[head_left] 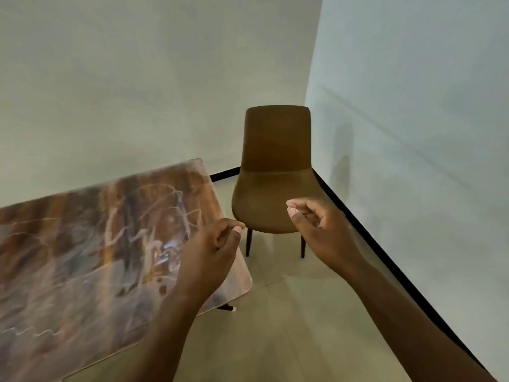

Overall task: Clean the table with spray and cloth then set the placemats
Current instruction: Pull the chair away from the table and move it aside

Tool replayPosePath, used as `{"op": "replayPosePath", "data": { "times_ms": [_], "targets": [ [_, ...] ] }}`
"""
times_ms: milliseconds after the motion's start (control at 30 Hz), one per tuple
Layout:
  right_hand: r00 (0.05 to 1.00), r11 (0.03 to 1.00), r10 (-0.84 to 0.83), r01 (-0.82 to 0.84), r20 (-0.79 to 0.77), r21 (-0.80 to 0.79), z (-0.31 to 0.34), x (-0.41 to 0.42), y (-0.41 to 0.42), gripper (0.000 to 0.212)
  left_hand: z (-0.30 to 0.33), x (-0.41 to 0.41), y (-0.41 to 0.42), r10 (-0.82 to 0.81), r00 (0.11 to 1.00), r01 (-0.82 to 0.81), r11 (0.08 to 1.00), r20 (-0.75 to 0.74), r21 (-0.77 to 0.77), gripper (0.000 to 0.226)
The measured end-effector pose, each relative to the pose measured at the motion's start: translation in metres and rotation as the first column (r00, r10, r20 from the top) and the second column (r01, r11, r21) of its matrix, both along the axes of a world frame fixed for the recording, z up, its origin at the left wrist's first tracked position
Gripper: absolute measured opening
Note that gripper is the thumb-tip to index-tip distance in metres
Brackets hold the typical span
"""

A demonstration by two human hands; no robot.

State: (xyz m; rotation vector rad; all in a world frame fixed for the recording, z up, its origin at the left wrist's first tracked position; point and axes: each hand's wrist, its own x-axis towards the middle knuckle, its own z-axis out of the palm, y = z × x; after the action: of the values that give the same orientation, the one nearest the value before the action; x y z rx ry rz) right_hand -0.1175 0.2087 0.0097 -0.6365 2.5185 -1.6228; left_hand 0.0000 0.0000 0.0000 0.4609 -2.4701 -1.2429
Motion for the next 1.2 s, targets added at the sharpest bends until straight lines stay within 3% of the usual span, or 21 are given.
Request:
{"op": "replayPosePath", "data": {
  "times_ms": [167,433,600,967,1200],
  "targets": [
    [0.995,0.996,-0.094,0.094,0.038,-0.002,-0.009,-0.037,0.036,0.021,-0.008,-0.053,0.034,-0.049,0.999,0.046,0.99,0.017,0.136,0.016],
    [0.984,0.983,-0.177,0.175,0.038,0.051,-0.019,-0.131,0.067,0.023,-0.028,-0.179,0.06,-0.126,0.992,0.124,0.984,0.007,0.126,0.018],
    [0.972,0.972,-0.226,0.22,0.068,0.083,-0.023,-0.204,0.071,0.021,-0.046,-0.264,0.067,-0.144,0.988,0.131,0.969,0.049,0.208,0.016],
    [0.961,0.95,-0.26,0.236,0.097,0.205,-0.045,-0.356,0.092,0.02,-0.068,-0.426,0.086,-0.252,0.952,0.195,0.936,0.172,0.292,0.016],
    [0.979,0.967,-0.161,0.131,0.122,0.22,-0.059,-0.472,0.115,0.021,-0.084,-0.506,0.115,-0.15,0.967,0.082,0.948,0.206,0.307,0.017]
  ]
}}
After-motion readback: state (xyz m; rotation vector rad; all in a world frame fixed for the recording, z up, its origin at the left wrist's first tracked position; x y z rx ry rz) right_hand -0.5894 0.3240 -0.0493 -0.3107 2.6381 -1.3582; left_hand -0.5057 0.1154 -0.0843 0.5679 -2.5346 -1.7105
